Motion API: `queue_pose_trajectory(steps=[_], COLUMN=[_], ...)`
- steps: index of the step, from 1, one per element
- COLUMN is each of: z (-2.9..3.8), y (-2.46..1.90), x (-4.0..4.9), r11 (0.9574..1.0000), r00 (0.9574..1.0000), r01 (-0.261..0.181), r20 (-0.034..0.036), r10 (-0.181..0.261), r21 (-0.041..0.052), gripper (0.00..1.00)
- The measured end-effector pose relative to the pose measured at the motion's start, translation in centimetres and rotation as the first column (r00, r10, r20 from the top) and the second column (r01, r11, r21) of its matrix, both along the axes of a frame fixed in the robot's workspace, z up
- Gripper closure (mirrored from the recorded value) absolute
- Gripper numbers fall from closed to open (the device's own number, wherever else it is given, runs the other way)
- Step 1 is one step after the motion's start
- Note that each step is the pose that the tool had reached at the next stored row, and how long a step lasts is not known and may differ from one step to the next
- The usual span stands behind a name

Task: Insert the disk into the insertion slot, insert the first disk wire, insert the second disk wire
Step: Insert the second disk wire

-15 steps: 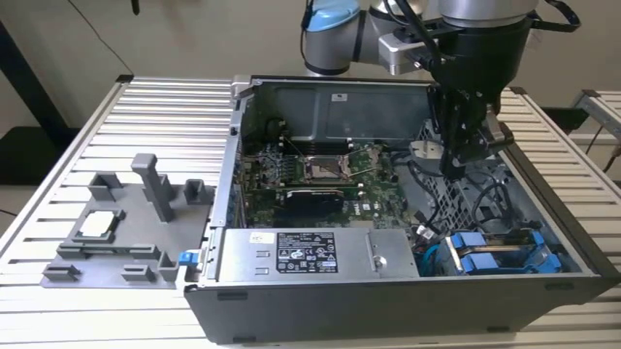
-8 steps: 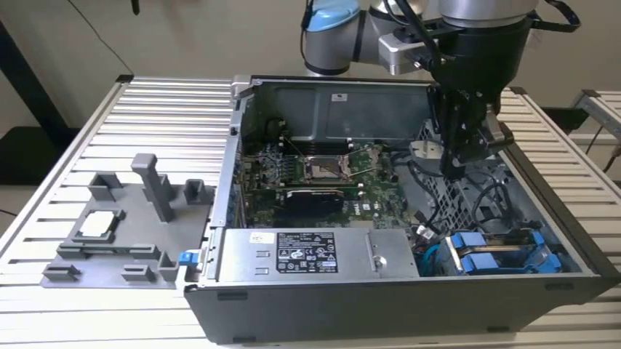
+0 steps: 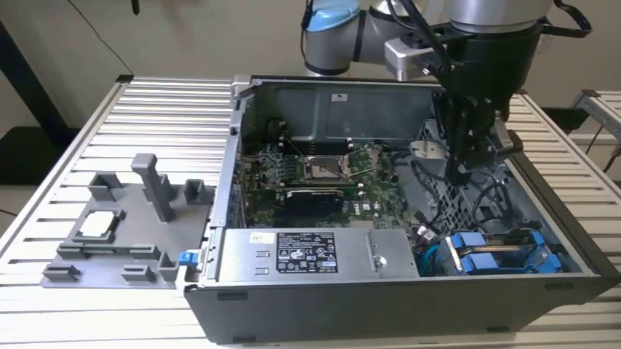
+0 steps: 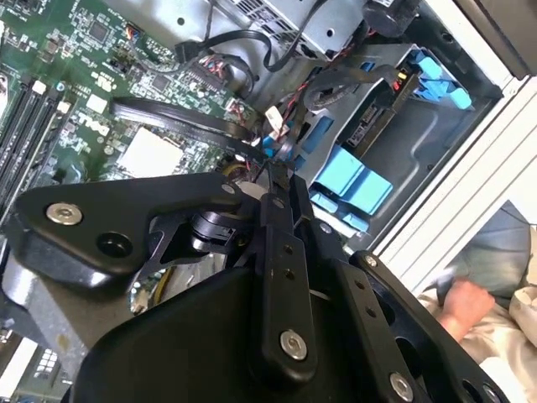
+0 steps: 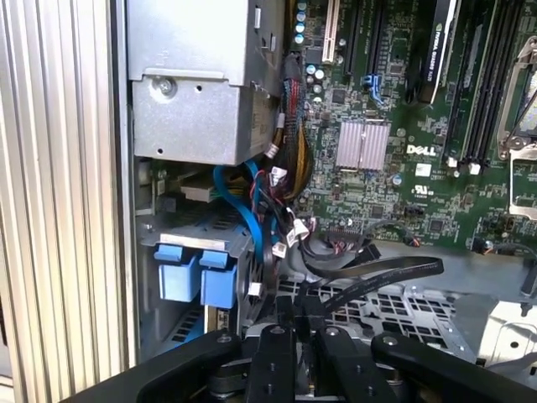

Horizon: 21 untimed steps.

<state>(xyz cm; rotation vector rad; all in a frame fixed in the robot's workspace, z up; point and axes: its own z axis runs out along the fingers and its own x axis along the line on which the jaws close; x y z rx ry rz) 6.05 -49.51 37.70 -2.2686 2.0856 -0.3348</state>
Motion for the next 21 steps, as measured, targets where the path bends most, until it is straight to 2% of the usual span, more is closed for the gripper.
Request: queue_pose_trajectory(steps=[7,12,21], z=[-0.05,-0.09,-0.15], y=[-1.5,-2.71,-4.64], x=[0.82,1.41,2.59], r11=[1.0,1.0,1.0], r00=[0.9999,0.9997,0.9991], r01=[0.0,0.0,0.0], r20=[-0.0117,-0.0226,-0.0415], r10=[0.0,0.0,0.0], r21=[0.0,-0.0001,-0.0001], gripper=[0.84,0.84,0.84])
